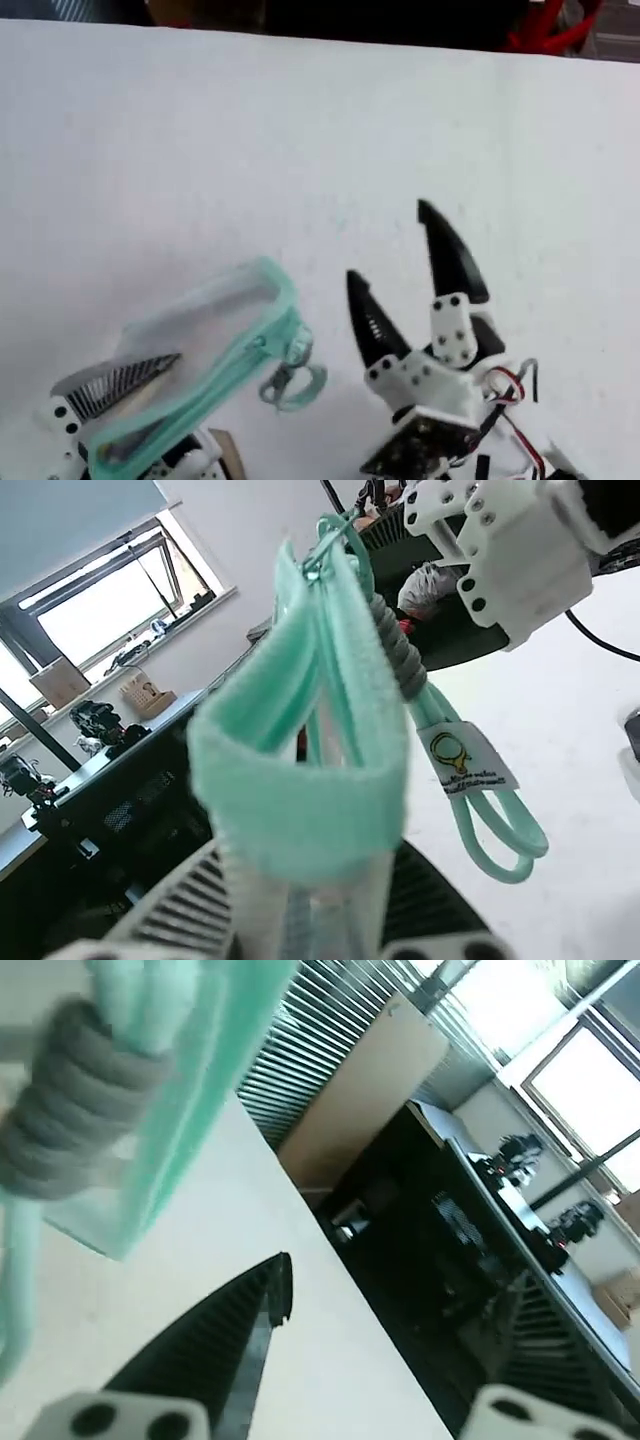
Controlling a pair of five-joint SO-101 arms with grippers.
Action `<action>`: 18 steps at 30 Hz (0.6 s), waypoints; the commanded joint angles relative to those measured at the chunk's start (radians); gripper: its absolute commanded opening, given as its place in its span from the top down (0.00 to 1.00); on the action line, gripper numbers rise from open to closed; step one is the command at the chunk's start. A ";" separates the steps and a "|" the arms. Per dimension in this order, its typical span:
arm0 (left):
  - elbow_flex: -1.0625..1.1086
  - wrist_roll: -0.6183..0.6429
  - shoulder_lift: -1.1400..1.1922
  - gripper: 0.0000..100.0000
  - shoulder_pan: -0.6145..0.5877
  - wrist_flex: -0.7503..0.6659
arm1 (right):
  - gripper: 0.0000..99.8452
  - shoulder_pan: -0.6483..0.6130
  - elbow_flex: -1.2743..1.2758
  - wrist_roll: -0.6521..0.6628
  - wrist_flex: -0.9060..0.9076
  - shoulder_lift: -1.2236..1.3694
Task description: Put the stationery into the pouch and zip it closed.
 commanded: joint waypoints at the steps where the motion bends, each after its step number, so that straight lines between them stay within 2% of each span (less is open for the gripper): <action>1: 0.008 -0.011 0.035 0.95 0.016 -0.008 | 0.68 -0.087 0.000 -0.020 -0.018 0.038; 8: 0.008 -0.009 0.035 0.95 0.016 0.000 | 0.68 -0.292 -0.066 -0.020 0.054 0.117; 18: 0.008 -0.009 0.033 0.95 0.018 0.003 | 0.68 -0.478 -0.255 -0.058 0.090 0.254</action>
